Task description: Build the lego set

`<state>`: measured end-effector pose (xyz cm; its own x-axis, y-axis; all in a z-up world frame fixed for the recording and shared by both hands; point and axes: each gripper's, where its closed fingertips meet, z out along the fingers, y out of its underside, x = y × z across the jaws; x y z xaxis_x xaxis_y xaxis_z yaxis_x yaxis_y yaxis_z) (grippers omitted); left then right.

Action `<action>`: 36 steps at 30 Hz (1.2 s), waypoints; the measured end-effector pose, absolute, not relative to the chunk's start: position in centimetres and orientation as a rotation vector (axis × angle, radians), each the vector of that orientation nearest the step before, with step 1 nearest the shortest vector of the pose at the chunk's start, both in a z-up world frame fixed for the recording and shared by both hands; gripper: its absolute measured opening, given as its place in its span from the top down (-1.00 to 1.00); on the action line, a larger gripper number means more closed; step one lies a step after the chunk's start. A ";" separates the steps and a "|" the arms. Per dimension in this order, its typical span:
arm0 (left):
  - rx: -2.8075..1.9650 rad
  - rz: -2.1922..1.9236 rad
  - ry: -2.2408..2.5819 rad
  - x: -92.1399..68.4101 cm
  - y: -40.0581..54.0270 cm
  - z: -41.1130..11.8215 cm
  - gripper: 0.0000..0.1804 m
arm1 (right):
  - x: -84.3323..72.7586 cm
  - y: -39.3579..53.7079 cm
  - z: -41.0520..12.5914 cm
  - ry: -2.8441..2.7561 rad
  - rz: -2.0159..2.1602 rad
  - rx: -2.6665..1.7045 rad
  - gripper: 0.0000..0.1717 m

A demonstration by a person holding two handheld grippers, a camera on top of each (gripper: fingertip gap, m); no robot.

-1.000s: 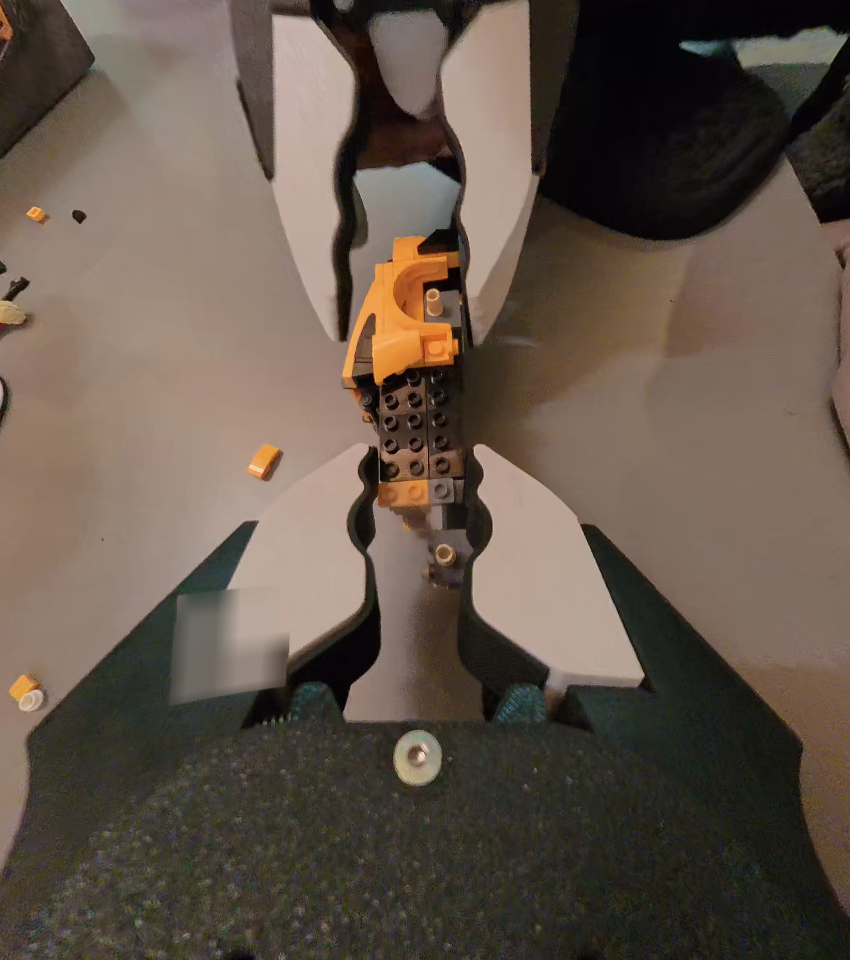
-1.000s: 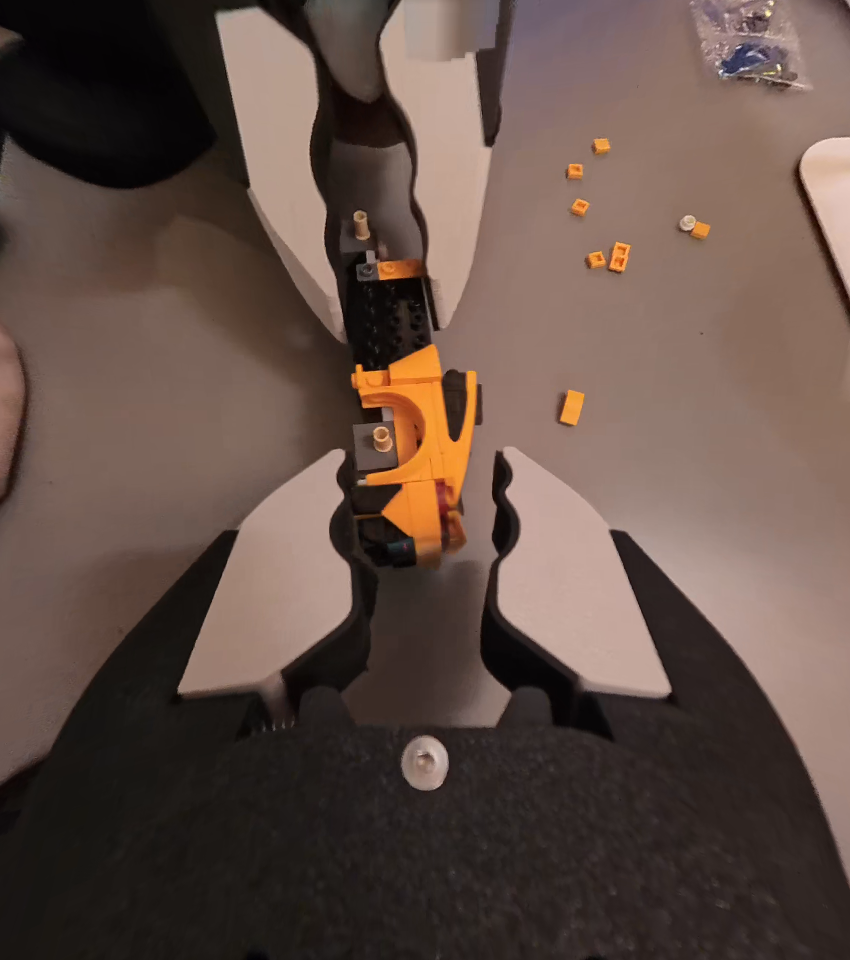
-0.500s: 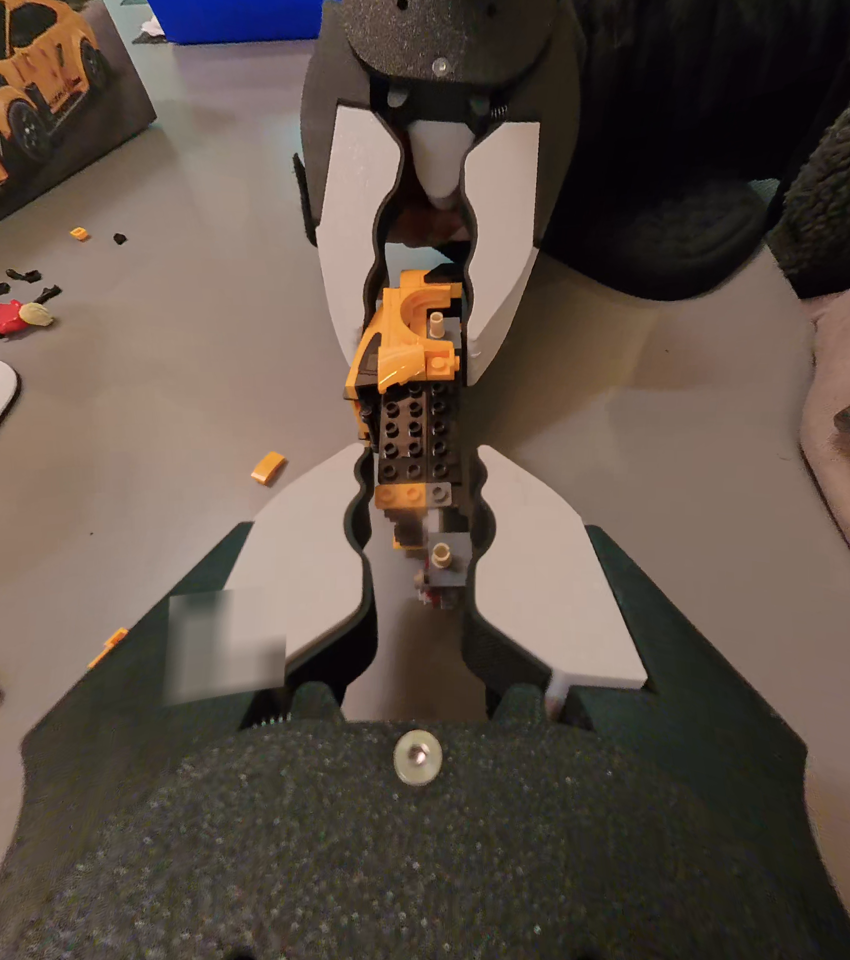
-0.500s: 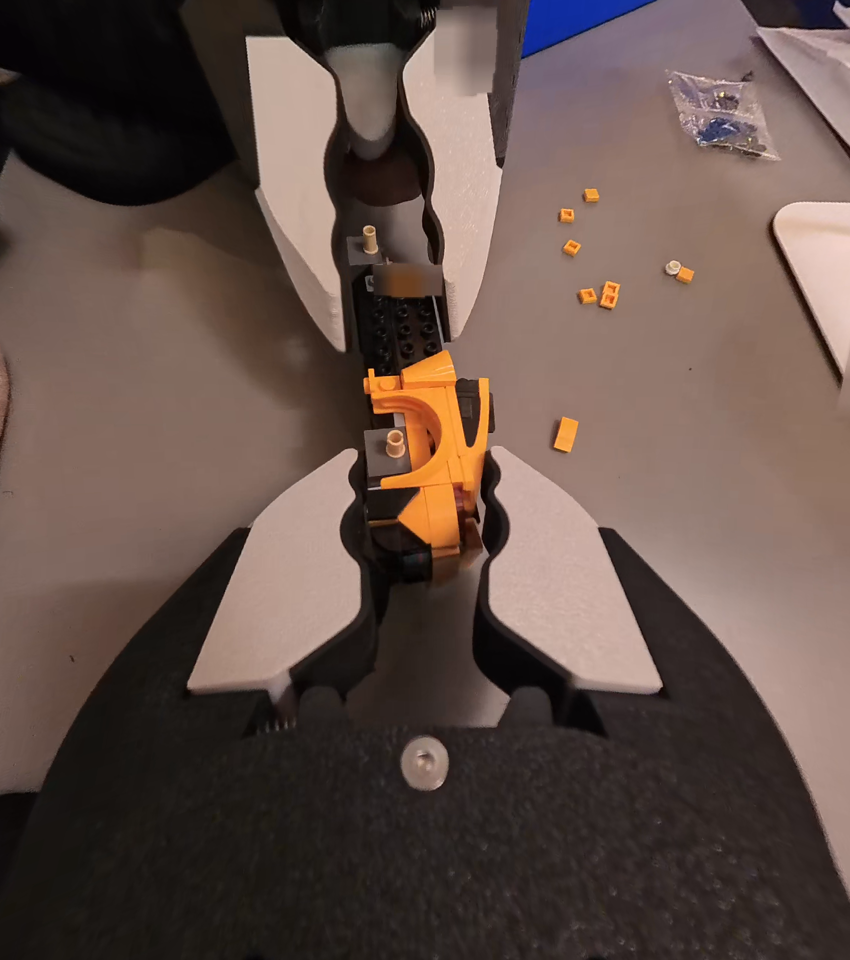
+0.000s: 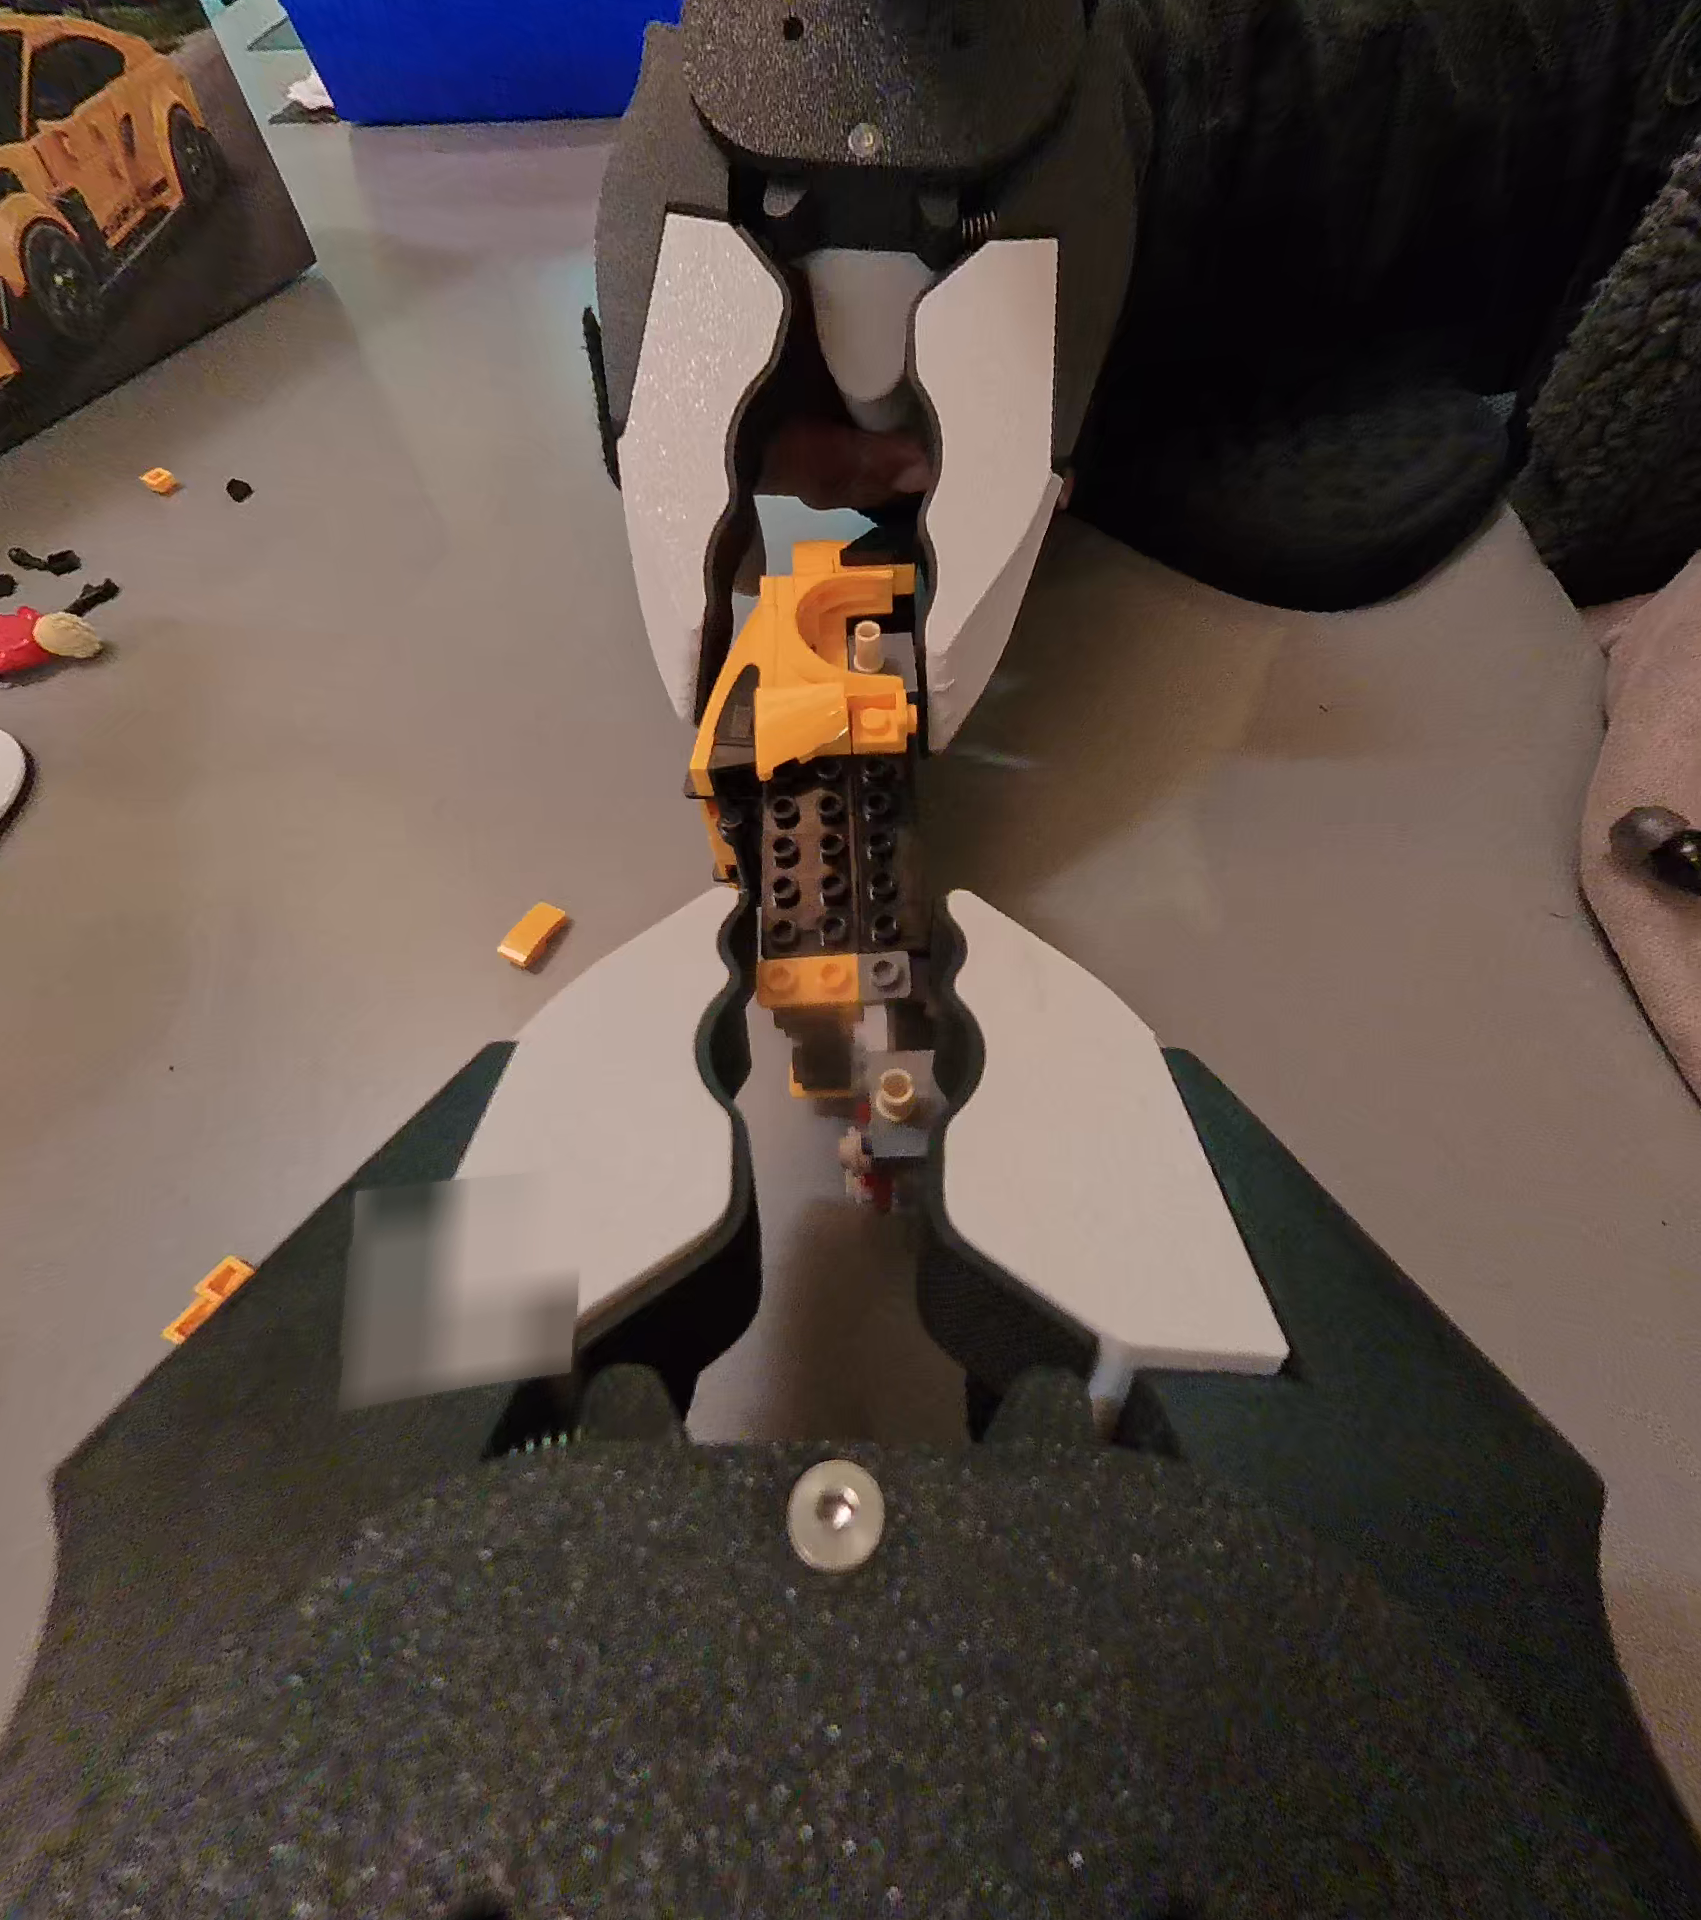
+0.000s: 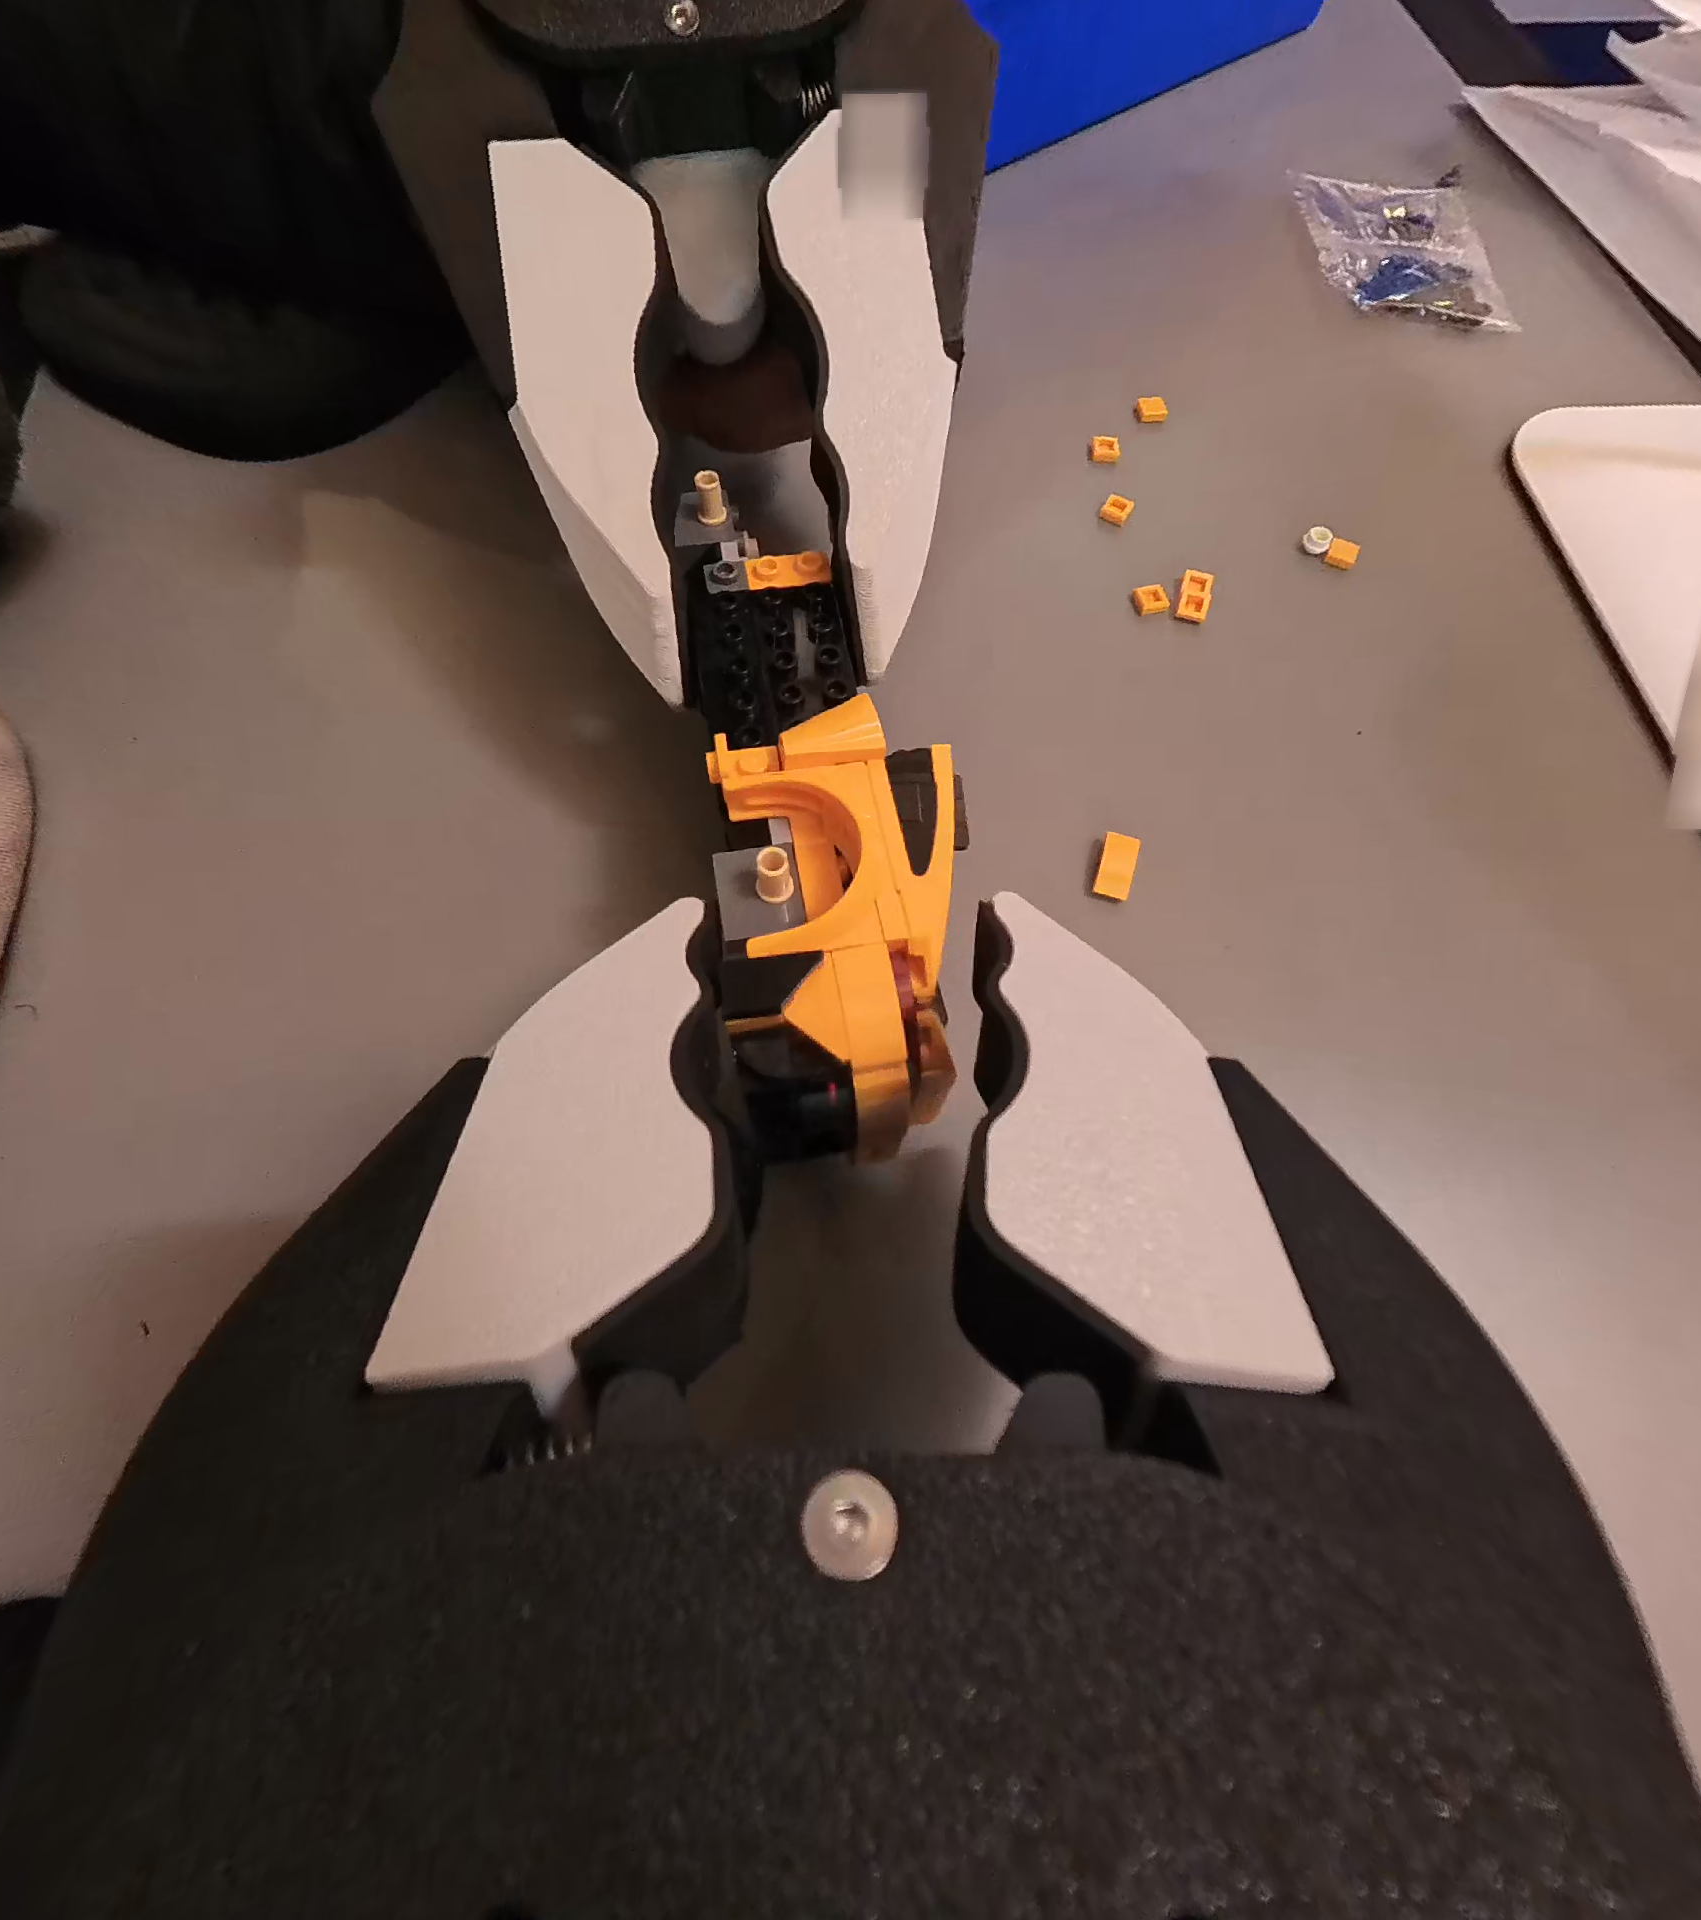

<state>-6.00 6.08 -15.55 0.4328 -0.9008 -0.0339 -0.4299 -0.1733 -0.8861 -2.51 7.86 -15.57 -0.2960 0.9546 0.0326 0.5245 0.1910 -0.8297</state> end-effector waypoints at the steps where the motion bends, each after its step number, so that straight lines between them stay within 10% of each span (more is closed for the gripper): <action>1: -1.777 -0.654 1.147 -6.0 6.0 -15.5 0.65 | -2.5 7.8 -15.6 -1.909 0.985 -1.376 0.46; 36: -1.768 -0.623 1.134 -6.1 6.2 -15.3 0.66 | -2.1 7.6 -15.2 -1.881 1.015 -1.356 0.54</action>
